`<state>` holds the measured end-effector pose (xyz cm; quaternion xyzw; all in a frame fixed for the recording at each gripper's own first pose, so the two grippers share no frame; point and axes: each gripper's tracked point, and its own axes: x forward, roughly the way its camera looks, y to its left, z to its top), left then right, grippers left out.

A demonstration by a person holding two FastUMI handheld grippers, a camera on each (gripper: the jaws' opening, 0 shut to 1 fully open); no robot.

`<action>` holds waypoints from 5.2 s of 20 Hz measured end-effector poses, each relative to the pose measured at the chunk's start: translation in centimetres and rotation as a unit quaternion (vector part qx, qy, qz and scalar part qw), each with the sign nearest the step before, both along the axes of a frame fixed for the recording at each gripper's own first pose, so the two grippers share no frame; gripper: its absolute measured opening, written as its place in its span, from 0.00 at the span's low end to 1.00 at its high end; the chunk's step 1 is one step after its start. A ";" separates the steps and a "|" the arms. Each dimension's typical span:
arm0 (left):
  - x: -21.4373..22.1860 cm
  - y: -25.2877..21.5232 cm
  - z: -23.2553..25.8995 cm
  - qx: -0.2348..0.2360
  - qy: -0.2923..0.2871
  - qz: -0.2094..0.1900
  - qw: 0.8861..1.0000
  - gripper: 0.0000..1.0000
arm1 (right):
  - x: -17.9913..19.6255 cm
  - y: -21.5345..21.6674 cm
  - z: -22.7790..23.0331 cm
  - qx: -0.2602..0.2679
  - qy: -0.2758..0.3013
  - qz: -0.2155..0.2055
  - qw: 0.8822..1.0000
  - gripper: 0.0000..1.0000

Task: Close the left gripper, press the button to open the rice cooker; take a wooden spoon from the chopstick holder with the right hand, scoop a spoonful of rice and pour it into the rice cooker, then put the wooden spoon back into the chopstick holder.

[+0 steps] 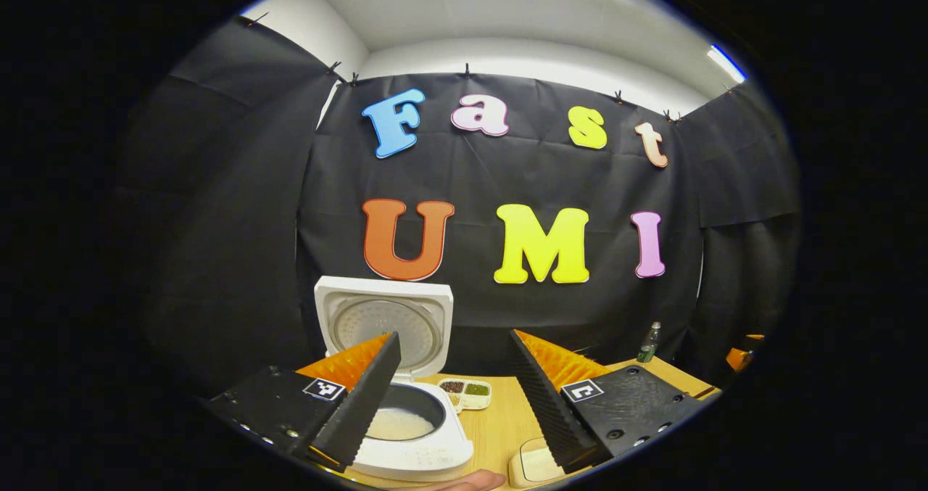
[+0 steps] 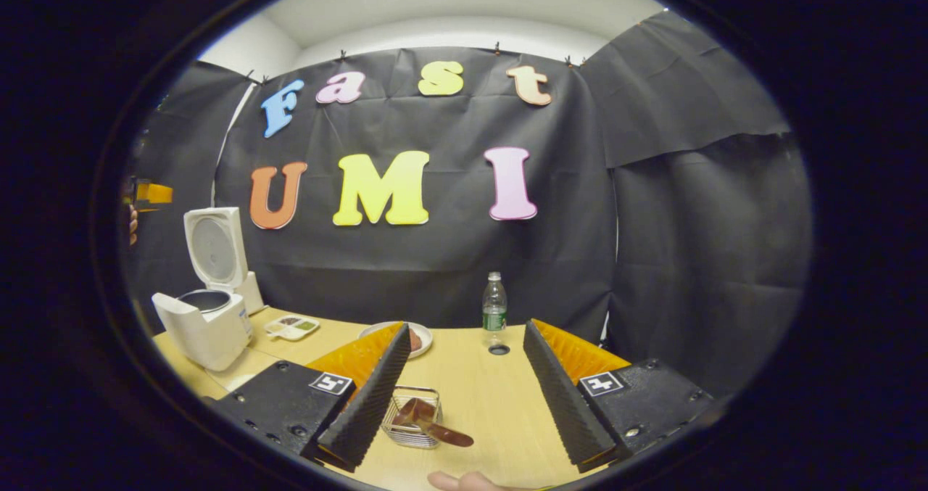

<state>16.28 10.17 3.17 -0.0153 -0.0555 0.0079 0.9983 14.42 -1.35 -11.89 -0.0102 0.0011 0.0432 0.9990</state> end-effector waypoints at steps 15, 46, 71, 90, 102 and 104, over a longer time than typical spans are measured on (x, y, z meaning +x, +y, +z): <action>18.0 6.9 5.3 0.002 -0.023 0.068 0.997 0.93 | -0.5 2.4 -0.8 0.026 -0.011 0.048 0.998 1.00; 22.0 11.1 -3.1 0.018 0.155 0.094 0.983 0.98 | -8.9 7.3 4.0 0.047 0.041 0.042 0.997 0.96; 5.4 5.6 -18.6 0.027 0.215 0.058 0.975 0.93 | -16.7 5.3 1.5 0.005 0.024 0.014 1.000 1.00; 2.4 5.5 -24.0 0.059 0.218 0.065 0.972 0.96 | -16.8 4.5 -2.2 0.034 0.055 0.037 0.997 1.00; 2.5 5.7 -24.4 0.000 0.203 0.056 0.977 0.98 | -16.3 6.4 -3.1 0.038 0.073 0.057 0.995 0.99; 2.4 5.8 -24.4 0.000 0.205 0.057 0.977 0.98 | -16.3 6.4 -3.2 0.041 0.078 0.058 0.994 1.00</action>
